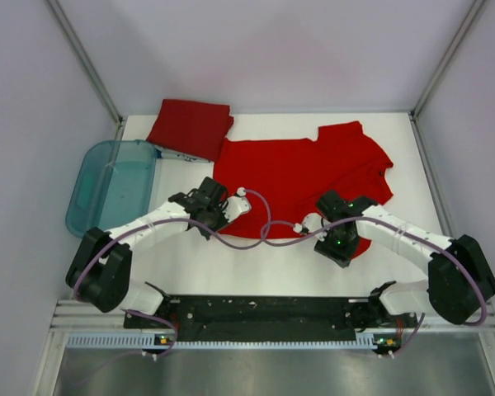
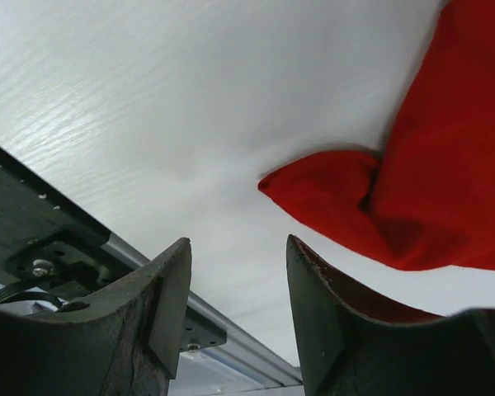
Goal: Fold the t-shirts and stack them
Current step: Grap the side of the flattened tshirt closest away from the robot with both arms
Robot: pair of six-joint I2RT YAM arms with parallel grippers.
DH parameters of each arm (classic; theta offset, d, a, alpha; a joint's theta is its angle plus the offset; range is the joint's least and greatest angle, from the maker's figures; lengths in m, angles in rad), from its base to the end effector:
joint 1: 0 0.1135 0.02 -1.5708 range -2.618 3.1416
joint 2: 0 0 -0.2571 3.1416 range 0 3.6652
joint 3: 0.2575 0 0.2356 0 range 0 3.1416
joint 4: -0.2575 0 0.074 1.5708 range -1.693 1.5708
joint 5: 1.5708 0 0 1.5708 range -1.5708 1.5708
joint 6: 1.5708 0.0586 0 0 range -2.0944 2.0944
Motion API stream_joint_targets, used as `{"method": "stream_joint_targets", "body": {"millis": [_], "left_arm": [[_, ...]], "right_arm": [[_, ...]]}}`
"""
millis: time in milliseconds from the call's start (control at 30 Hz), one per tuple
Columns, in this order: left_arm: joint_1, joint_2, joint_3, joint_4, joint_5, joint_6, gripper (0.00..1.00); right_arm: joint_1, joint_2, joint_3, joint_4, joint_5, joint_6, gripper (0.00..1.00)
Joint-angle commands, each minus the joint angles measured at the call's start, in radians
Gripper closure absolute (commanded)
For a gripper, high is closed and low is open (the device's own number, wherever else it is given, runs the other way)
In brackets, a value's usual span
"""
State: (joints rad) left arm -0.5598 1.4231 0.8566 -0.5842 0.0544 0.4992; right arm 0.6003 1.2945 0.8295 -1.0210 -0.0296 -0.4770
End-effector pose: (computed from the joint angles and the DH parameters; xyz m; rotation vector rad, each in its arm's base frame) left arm 0.2192 -0.1411 0.1752 1.3885 2.3412 -0.0916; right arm 0.1572 0.1097 0.1802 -1.5705 2.6243 0.0532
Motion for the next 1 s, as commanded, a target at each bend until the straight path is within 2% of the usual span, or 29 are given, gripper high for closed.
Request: {"method": "stream_joint_targets", "body": {"millis": [0, 367, 567, 600, 633, 700, 733, 767, 967], "left_arm": [[0.000, -0.021, 0.004, 0.015, -0.010, -0.007, 1.00], [0.000, -0.020, 0.010, 0.007, -0.014, -0.007, 1.00], [0.000, -0.018, 0.009, 0.004, -0.024, -0.008, 1.00], [0.000, -0.018, 0.009, 0.004, -0.025, -0.005, 1.00], [0.000, -0.018, 0.012, 0.004, -0.028, -0.007, 1.00], [-0.002, -0.018, 0.012, 0.001, -0.039, -0.005, 1.00], [0.000, -0.018, 0.016, -0.002, -0.042, -0.004, 1.00], [0.000, -0.019, 0.018, -0.006, -0.045, 0.001, 1.00], [0.006, -0.056, 0.070, -0.068, -0.091, 0.027, 1.00]], "right_arm": [[0.015, 0.035, -0.010, 0.160, 0.066, -0.023, 0.51], [0.050, 0.227, -0.069, 0.260, 0.120, -0.014, 0.51], [0.055, 0.238, -0.075, 0.246, 0.160, -0.014, 0.53], [0.055, 0.229, -0.078, 0.239, 0.177, -0.014, 0.56], [0.055, 0.215, -0.084, 0.234, 0.187, -0.012, 0.65], [0.055, 0.177, -0.098, 0.234, 0.206, -0.014, 0.90], [0.056, 0.146, -0.101, 0.230, 0.215, -0.008, 0.97], [0.055, 0.120, -0.104, 0.219, 0.238, -0.005, 1.00], [0.044, -0.127, -0.099, 0.073, 0.393, -0.003, 1.00]]}}
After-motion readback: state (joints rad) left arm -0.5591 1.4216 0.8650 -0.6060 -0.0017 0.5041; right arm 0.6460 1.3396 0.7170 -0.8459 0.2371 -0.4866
